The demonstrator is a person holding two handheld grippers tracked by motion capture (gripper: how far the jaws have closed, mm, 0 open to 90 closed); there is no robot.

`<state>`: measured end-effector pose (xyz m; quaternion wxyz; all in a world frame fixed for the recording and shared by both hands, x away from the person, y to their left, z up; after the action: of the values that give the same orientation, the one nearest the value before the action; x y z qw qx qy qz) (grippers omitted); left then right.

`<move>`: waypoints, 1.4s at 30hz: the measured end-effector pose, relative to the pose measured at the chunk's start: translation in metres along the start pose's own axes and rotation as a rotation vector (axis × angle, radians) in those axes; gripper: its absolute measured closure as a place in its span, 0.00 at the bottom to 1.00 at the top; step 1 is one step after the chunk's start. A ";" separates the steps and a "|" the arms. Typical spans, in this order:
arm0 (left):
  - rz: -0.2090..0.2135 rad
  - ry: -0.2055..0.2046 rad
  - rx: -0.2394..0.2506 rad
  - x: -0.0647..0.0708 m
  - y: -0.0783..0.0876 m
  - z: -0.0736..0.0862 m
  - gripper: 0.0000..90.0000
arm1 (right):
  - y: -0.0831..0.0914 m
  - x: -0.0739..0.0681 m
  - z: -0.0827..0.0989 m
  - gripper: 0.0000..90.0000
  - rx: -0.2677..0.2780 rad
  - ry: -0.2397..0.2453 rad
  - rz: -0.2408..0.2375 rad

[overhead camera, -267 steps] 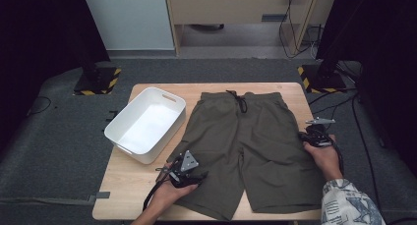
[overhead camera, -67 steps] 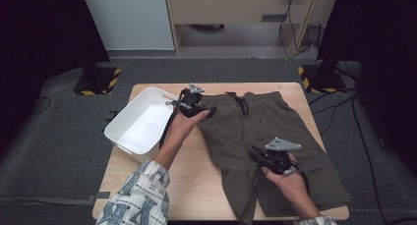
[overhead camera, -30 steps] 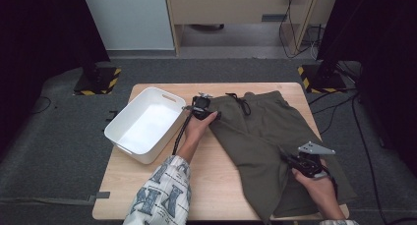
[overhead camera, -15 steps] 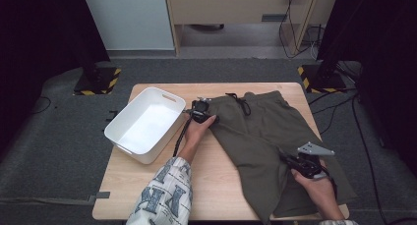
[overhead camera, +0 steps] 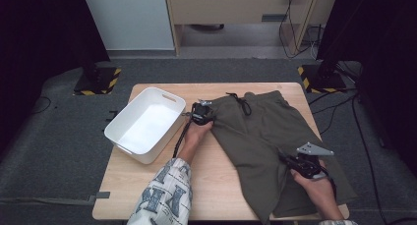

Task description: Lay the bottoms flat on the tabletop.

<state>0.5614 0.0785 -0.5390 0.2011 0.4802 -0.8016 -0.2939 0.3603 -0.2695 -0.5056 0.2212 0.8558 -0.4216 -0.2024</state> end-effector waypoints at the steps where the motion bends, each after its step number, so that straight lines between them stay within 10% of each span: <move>1: 0.005 -0.001 0.010 0.001 0.002 0.000 0.85 | 0.000 0.000 0.000 0.94 0.001 0.003 0.001; 26: 0.017 -0.052 0.137 -0.005 0.099 -0.032 0.94 | 0.005 -0.017 -0.026 0.94 0.068 0.014 -0.007; 42: 0.035 -0.018 0.171 -0.014 0.114 -0.036 0.94 | 0.009 -0.025 -0.039 0.94 0.111 0.024 -0.028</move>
<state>0.5151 0.1226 -0.4365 0.1575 0.4787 -0.8338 -0.2252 0.3610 -0.2460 -0.4646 0.1756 0.8749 -0.4176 -0.1713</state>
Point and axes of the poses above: each handheld gripper's, and its own axes: y roughly backward along the jaws, z roughly out of its underside, x roughly to its right, the point moved 1 cm from there along -y, roughly forward along the jaws, and after that the axes turned 4 degrees about -z, right-handed, at the moved point
